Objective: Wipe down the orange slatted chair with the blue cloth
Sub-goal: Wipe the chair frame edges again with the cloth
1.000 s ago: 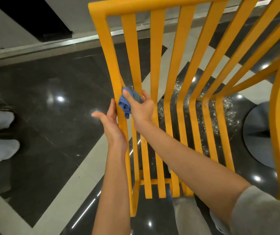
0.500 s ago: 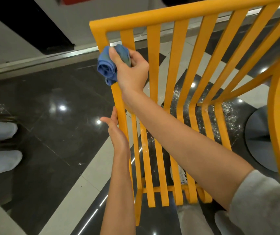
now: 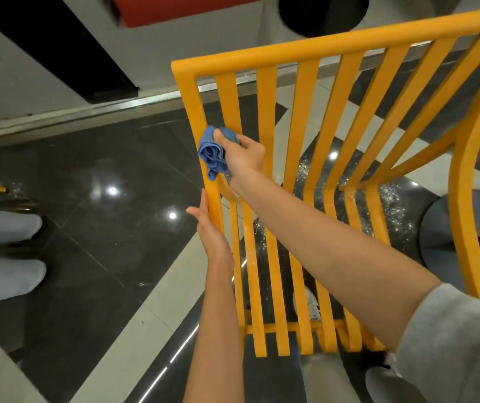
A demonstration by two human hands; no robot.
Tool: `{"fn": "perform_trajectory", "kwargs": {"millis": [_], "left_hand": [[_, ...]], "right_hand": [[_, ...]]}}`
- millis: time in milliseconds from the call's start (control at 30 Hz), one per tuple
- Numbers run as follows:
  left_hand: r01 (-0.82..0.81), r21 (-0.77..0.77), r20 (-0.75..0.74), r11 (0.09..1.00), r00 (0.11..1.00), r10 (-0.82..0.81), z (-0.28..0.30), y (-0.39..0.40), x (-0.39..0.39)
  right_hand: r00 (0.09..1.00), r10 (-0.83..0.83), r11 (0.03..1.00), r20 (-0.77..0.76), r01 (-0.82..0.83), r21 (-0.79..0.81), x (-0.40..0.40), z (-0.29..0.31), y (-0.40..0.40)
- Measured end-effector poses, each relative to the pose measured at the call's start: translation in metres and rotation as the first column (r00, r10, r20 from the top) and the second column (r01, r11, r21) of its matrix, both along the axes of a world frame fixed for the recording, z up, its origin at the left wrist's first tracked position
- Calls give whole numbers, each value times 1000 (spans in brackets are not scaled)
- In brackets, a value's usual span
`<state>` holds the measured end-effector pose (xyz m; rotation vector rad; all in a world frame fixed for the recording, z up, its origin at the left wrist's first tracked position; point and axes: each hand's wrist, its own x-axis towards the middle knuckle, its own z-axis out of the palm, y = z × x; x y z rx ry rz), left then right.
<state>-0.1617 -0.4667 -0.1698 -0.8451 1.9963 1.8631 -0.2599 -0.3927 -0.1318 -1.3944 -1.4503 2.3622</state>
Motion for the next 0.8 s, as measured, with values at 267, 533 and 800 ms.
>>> {"fn": "perform_trajectory", "kwargs": {"millis": [267,533,800], "left_hand": [[-28,-165,-143,986,990,4,7,9,3],[-128,341,-113,931,978,175,33,62,28],[-10,461,-63,887,997,45,72,88,59]], "right_hand": [[943,300,934,-142,-320,-156,33,-8,54],[966,215,779,-145,-259,-571,94,4,101],[946,279,786,-164,-323,-527,163,42,163]]}}
